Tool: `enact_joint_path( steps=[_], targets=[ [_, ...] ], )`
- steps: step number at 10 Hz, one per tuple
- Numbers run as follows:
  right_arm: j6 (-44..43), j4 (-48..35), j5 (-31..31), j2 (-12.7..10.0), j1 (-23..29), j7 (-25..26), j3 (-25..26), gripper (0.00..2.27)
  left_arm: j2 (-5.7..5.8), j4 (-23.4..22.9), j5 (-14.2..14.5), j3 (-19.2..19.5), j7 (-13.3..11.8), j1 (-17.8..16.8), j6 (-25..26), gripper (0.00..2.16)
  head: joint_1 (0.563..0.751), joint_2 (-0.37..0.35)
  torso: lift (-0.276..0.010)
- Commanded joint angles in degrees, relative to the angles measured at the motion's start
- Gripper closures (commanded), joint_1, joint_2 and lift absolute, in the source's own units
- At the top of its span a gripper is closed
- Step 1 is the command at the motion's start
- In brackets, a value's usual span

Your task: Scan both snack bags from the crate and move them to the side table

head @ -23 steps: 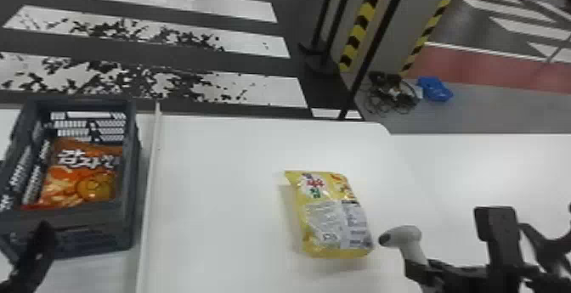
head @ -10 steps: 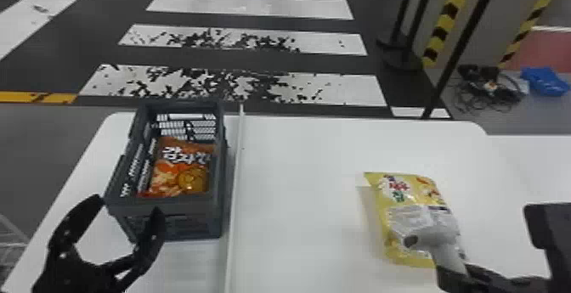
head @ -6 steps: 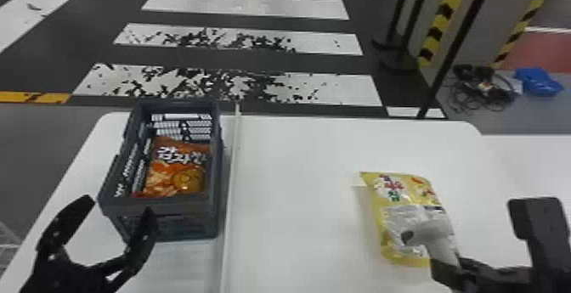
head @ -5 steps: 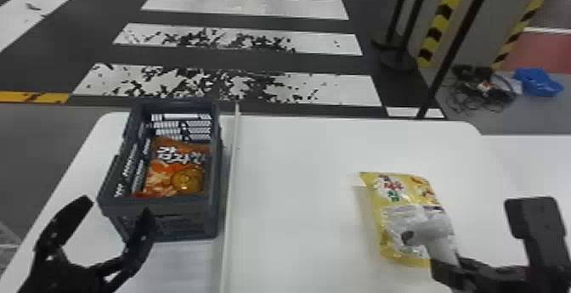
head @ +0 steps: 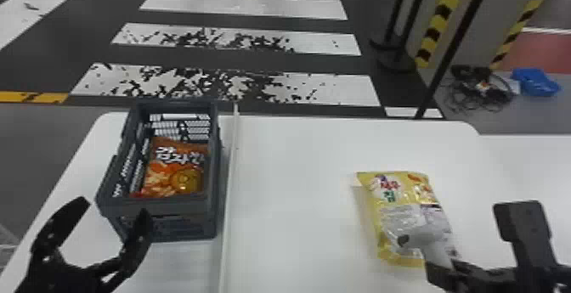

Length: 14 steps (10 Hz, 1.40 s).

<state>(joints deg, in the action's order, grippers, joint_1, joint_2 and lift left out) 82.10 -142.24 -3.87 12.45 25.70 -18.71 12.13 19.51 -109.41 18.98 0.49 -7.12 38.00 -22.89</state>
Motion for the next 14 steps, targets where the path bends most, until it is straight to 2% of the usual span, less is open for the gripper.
enact_joint_path(
  steps=[1, 6, 9, 11, 14],
  targets=[
    [-0.04, 0.04, 0.09, 0.03, -0.12, -0.01, 0.00, 2.22, 0.00, 0.08, 0.00, 0.04, 0.00, 0.06, 0.00, 0.07, 0.695, -0.063, -0.099],
    [0.31, -1.63, 0.18, -0.05, -0.12, 0.08, 1.05, 2.22, -0.09, 0.08, 0.00, -0.05, 0.00, 0.06, 0.00, 0.07, 0.695, -0.071, -0.099],
    [-1.10, -3.48, -0.79, 0.03, -0.12, 0.78, 4.48, 2.22, -0.17, -0.10, 0.00, -0.22, 0.00, -0.03, 0.00, 0.07, 0.695, -0.085, -0.099],
    [-10.41, 0.04, -5.98, 0.30, -0.04, 2.80, 10.28, 2.22, -0.17, -0.01, 0.00, -0.31, 0.00, 0.06, 0.00, 0.07, 0.695, -0.112, -0.099],
    [-24.48, 10.58, -8.70, 0.74, -1.44, 2.98, 15.38, 2.22, -0.17, 0.08, 0.00, -0.49, 0.00, 0.06, 0.00, 0.07, 0.695, -0.195, -0.099]
  ],
)
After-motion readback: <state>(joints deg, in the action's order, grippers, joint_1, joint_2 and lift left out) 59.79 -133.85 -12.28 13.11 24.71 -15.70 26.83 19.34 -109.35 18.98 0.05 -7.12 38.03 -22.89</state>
